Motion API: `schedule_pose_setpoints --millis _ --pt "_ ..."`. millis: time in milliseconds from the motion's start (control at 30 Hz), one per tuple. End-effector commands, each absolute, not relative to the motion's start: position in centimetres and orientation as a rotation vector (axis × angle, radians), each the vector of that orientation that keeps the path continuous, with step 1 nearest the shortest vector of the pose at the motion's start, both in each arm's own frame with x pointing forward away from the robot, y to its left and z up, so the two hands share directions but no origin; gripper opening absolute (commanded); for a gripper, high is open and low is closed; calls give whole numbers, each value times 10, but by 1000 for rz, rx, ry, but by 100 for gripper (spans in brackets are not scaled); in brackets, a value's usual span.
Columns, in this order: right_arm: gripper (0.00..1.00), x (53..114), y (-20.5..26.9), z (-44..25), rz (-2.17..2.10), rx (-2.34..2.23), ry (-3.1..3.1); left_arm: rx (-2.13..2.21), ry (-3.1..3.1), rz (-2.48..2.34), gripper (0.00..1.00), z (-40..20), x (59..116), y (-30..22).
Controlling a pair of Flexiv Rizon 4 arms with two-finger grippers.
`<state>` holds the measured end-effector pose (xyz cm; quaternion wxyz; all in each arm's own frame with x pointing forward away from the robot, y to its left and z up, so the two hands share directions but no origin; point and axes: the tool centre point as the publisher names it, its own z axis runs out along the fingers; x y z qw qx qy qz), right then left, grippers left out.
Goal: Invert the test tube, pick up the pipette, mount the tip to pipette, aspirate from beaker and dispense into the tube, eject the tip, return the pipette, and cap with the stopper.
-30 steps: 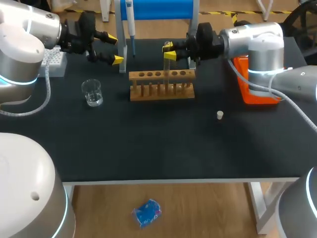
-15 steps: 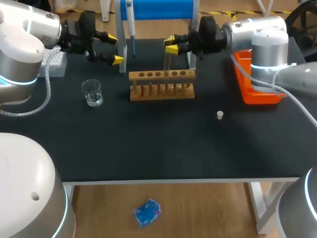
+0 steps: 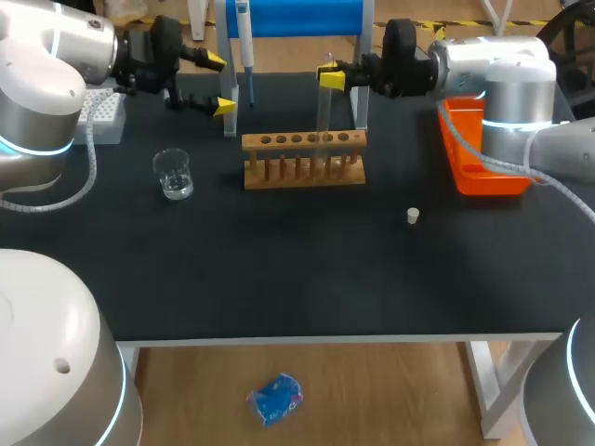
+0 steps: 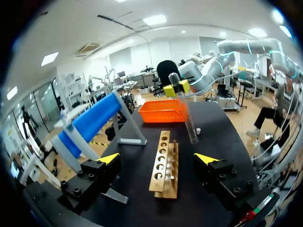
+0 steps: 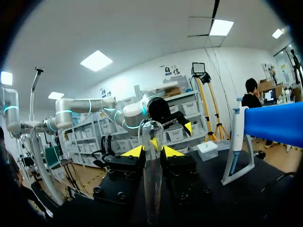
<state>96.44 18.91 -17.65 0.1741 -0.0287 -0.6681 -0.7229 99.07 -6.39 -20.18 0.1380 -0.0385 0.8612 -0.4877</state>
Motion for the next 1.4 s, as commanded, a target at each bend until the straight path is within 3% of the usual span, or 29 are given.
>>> schedule_pose_setpoints --millis 33,400,500,633,1100,1300,1400 --pt "0 969 185 -179 -1860 -314 -1656 26 2356 -1267 100 -195 983 -68" --pt "0 969 185 -179 -1860 -314 -1656 26 2356 -1267 100 -195 983 -68" --pt "0 970 185 -176 -1725 -442 -1613 268 2122 -1107 100 -192 980 -68" --pt "0 974 187 -172 -1538 -603 -1522 557 1880 -1292 100 -182 964 -67" --pt "0 977 185 -169 -1486 -657 -1547 563 1990 -1177 100 -187 969 -71" --pt "0 988 184 -181 -1320 -894 -1418 1044 1504 -930 100 -183 956 -82" --pt "0 990 184 -185 -1250 -984 -1380 1068 1417 -850 100 -183 953 -89"
